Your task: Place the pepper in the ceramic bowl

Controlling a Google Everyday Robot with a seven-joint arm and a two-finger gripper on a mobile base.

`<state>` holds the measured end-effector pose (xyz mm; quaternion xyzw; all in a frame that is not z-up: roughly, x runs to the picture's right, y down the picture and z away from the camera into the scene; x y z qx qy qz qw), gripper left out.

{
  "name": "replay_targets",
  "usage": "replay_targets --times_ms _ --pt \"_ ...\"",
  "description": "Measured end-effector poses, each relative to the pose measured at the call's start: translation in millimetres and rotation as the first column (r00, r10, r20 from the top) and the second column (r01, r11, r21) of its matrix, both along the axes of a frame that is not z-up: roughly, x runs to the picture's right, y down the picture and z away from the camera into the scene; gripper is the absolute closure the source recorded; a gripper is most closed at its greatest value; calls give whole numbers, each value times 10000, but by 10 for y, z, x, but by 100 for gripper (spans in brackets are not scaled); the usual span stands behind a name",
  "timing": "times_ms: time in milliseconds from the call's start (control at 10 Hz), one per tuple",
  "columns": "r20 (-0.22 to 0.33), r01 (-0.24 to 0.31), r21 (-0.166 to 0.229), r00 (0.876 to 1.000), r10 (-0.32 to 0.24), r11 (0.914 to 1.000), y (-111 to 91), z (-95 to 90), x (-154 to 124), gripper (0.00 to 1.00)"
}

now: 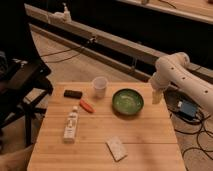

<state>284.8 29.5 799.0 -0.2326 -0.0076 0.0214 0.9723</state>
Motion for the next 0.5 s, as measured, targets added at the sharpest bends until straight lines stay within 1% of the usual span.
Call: replay_targets --times_ms 500 --pt "6 -4 -14 10000 4 10000 8 7 -2 20"
